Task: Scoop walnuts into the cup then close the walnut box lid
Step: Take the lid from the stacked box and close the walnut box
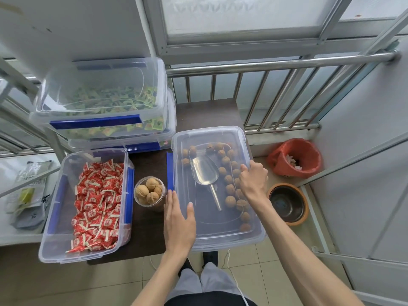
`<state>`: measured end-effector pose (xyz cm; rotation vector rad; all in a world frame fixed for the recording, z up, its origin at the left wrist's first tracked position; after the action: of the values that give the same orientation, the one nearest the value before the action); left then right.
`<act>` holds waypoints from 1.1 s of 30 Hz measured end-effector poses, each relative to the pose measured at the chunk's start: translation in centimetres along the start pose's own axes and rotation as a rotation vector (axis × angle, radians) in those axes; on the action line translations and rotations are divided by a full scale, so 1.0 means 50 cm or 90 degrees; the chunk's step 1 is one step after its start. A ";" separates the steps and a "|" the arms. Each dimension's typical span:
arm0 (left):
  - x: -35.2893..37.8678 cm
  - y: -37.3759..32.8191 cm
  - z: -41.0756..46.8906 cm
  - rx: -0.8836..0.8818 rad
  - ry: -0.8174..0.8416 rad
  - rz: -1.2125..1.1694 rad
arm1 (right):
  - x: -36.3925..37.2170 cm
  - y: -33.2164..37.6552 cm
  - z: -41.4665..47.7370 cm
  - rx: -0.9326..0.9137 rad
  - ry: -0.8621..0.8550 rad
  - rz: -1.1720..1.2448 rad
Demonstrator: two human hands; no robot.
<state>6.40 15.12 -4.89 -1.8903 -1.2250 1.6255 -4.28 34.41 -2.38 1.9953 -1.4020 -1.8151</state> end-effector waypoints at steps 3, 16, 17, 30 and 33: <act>-0.001 0.003 0.003 0.003 0.005 0.010 | -0.009 0.011 -0.002 -0.011 -0.010 -0.028; -0.003 0.010 0.007 -0.043 0.003 -0.122 | 0.003 -0.025 0.015 -0.009 0.038 0.027; -0.002 0.013 0.003 -0.045 0.002 -0.146 | -0.001 -0.031 0.018 0.006 0.057 0.070; -0.025 0.044 0.003 -0.253 -0.016 -0.304 | -0.012 -0.058 0.033 0.024 0.048 0.147; -0.012 0.023 -0.012 -0.169 -0.024 -0.252 | -0.010 -0.049 0.024 0.026 0.043 0.126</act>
<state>7.42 14.16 -5.20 -1.6221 -1.7725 1.3451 -3.90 36.73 -3.87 1.8415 -1.5653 -1.6344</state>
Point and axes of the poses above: each hand's wrist, its own z-axis towards the middle knuckle, its own x-axis out of the palm, y = z × x, the point moved 1 cm from there along z, towards the middle knuckle, and after that the axes turned 5 degrees about x, right-handed, at the moved point
